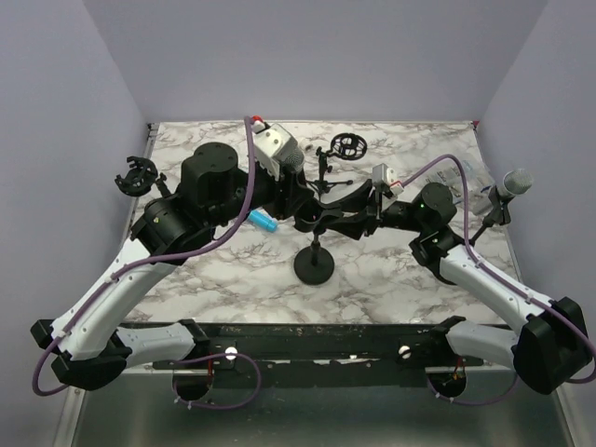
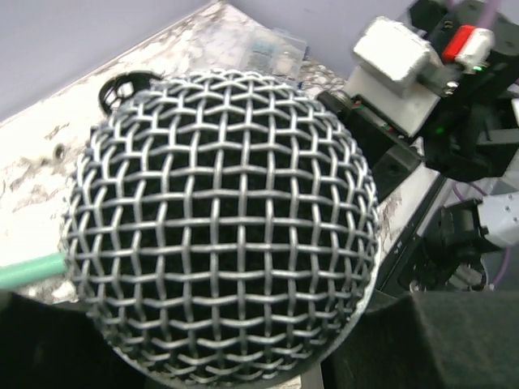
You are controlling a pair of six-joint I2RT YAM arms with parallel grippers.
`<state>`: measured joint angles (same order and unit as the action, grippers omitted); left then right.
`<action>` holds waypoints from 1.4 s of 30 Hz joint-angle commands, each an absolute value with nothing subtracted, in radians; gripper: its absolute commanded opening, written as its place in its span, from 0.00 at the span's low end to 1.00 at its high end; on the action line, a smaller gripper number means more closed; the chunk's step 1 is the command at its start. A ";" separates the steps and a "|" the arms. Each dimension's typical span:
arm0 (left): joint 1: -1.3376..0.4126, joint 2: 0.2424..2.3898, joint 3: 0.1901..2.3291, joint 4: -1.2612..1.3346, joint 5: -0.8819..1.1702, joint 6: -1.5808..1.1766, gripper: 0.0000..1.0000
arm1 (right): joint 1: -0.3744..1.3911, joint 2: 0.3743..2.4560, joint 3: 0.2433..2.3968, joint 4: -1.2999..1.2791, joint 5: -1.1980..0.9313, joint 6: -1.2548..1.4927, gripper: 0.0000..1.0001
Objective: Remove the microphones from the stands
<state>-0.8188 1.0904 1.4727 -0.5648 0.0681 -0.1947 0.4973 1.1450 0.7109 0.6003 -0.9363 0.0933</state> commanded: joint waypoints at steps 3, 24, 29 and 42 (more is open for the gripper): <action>-0.799 1.198 1.837 -0.588 0.258 -0.022 0.00 | 0.472 1.178 0.719 0.420 -0.979 0.034 0.01; -0.785 1.319 1.931 -0.711 0.622 0.103 0.00 | 0.518 1.199 0.893 0.110 -0.888 -0.135 0.01; -0.785 1.370 1.981 -0.696 0.441 0.016 0.00 | 0.547 1.232 0.946 0.002 -0.797 -0.187 0.01; -0.779 1.098 1.823 -0.645 -0.176 -0.163 0.00 | 0.550 1.187 0.838 0.098 -0.661 -0.146 0.01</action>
<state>-0.7837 1.2430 1.8618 -0.6884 0.1074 -0.0711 0.5507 1.1980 0.9081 0.1204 -0.7895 -0.1310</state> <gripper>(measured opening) 0.417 0.495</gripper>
